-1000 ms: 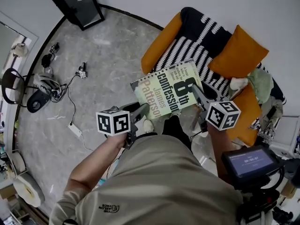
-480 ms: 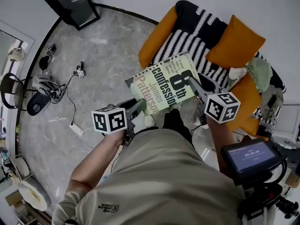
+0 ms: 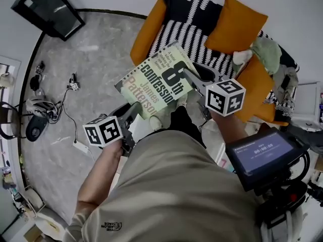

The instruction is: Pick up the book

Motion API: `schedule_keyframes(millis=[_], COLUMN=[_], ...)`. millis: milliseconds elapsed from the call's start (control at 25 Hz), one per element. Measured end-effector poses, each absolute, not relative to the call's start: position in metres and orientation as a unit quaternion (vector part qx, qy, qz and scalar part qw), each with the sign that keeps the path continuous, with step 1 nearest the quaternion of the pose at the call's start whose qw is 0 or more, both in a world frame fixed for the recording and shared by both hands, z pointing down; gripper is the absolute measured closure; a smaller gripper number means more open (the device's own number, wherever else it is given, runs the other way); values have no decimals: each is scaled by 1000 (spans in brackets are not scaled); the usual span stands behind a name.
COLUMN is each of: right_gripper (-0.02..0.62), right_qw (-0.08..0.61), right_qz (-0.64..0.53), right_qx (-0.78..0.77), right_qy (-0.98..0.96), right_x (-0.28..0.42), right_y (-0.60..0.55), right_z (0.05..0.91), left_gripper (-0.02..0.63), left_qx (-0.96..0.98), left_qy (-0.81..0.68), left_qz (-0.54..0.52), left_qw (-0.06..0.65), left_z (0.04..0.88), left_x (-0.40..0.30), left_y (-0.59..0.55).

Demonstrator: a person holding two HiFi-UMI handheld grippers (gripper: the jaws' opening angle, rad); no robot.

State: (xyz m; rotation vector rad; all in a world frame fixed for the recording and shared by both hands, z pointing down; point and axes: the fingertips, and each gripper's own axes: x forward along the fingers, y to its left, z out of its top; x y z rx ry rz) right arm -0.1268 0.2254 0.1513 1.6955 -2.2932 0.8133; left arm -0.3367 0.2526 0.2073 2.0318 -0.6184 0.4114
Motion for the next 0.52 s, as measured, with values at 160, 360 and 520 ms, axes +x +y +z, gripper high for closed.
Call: schedule_keyframes(millis=[160,360,520], right_gripper=[439,439,440], right_qw=[87,89,87], right_qz=[271,270,269], right_qx=[569,568,567], right_qy=[-771,-772,-774], right_x=[-127,-127,-128], right_y=[225,224,221], right_z=[151,151,151], left_gripper=[494,494,494], left_qx=[828,827,828], left_qy=[-253,-253,-255], left_qz=[169,169,171], left_qw=[471,473,469], left_z=[209,210,210], left_x=[-336,-335,-337], left_y=[253,252,249])
